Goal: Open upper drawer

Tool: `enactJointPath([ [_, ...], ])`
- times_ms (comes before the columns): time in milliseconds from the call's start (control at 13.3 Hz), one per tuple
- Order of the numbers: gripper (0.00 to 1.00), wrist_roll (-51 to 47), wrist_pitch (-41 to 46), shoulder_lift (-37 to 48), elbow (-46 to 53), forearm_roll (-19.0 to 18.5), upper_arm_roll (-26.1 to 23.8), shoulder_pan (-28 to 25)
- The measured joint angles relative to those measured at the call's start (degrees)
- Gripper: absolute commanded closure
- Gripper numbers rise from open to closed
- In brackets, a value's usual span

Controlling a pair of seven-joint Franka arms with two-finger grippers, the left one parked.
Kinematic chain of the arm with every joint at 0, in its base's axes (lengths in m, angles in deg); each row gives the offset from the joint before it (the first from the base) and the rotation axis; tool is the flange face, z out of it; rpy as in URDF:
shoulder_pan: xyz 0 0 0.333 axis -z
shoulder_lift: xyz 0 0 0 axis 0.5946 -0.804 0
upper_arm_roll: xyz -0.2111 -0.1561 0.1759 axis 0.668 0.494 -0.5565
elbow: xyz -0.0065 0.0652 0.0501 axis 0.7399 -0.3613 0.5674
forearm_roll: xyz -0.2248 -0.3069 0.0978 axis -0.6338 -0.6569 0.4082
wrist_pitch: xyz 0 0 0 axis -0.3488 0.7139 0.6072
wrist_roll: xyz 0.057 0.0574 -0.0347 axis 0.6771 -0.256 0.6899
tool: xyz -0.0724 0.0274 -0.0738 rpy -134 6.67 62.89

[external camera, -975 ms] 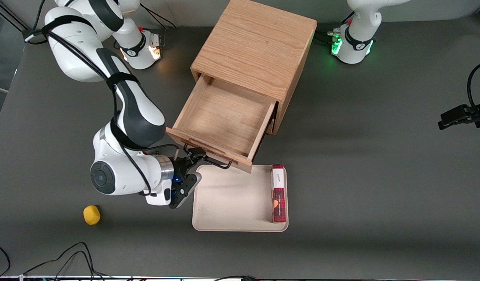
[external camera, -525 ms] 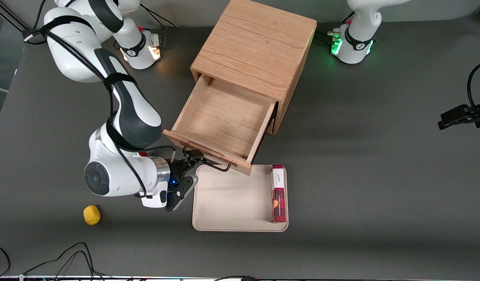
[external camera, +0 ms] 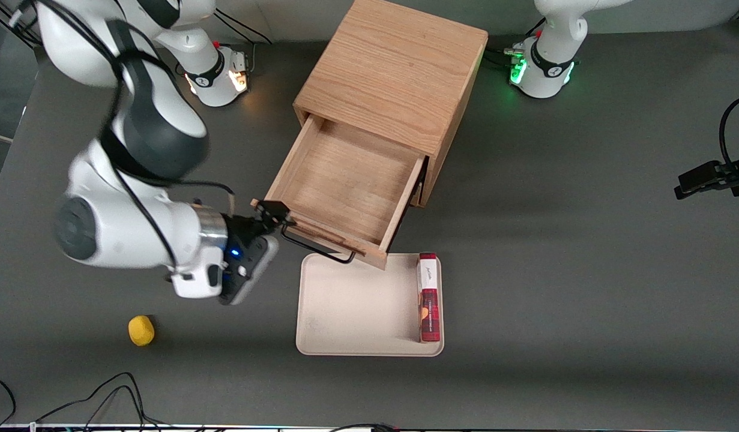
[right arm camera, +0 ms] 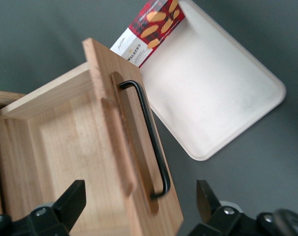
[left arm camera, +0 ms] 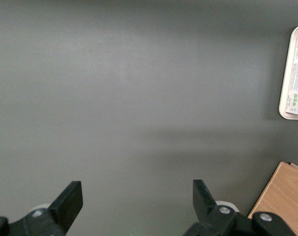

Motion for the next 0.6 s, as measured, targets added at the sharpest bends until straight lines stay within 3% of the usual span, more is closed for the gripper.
enactJointPath([
  [300,0.00,-6.61,9.59,10.01,-1.03,-1.46,9.25,0.33],
  [450,0.00,-14.97,12.67,16.07,-4.36,-5.55,10.95,0.45],
  [600,0.00,-21.42,17.92,23.26,-10.53,-7.26,11.80,0.38],
])
